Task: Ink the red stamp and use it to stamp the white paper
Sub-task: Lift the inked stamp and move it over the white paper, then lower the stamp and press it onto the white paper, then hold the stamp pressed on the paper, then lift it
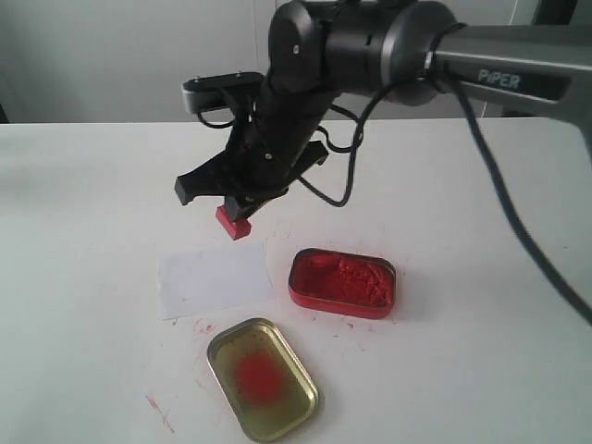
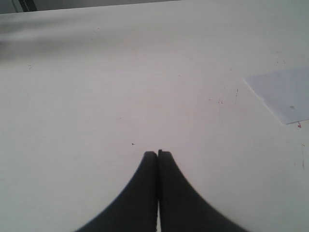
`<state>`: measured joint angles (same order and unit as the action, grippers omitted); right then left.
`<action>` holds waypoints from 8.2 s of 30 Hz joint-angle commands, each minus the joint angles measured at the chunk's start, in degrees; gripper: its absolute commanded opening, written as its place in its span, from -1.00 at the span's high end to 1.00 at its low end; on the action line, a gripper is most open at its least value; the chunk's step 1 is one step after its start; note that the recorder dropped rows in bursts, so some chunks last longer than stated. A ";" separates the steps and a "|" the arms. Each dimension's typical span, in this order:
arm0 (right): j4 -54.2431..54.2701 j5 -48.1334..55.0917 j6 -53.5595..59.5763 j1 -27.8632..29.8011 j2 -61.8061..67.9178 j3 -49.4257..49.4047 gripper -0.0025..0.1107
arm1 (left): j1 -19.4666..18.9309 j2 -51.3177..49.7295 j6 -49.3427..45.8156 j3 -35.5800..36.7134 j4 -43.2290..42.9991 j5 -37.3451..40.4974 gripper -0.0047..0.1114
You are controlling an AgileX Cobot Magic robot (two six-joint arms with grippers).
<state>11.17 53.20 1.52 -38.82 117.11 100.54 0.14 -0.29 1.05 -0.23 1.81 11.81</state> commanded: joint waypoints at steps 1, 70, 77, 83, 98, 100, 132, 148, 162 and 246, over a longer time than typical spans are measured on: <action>-3.90 2.23 -2.57 -2.24 3.71 4.78 0.96 | -0.05 0.29 0.01 0.23 0.27 -0.13 0.92; -14.99 11.33 -10.06 -8.23 28.44 16.14 0.96 | -0.05 0.29 0.01 0.23 0.27 -0.13 0.92; -14.99 10.31 -10.75 -8.23 26.61 16.14 0.96 | -0.05 0.29 0.01 0.23 0.27 -0.13 0.92; -15.64 9.84 -10.75 -8.23 23.20 16.14 0.96 | -0.05 0.29 0.01 0.23 0.27 -0.13 0.92; -17.67 7.77 -10.11 -8.23 17.08 16.14 0.96 | -0.05 0.29 0.01 0.23 0.27 -0.13 0.92; -17.67 7.36 -10.11 -8.23 16.36 16.14 0.96 | -0.05 0.29 0.01 0.23 0.27 -0.13 0.92; 4.99 6.85 -1.52 -0.37 18.04 16.06 0.96 | -0.05 0.29 0.01 0.23 0.27 -0.13 0.92; 8.89 7.94 -0.18 1.61 19.10 16.06 0.96 | -0.05 0.29 0.01 0.23 0.27 -0.13 0.92; 11.31 7.97 1.16 1.85 20.29 16.06 0.96 | -0.05 0.29 0.01 0.23 0.27 -0.13 0.92; 18.87 16.25 3.42 6.90 16.02 16.06 0.96 | -0.05 0.29 0.01 0.23 0.27 -0.13 0.92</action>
<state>29.94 68.42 3.60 -32.58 134.47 116.69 0.14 -0.29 1.05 -0.23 1.81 11.81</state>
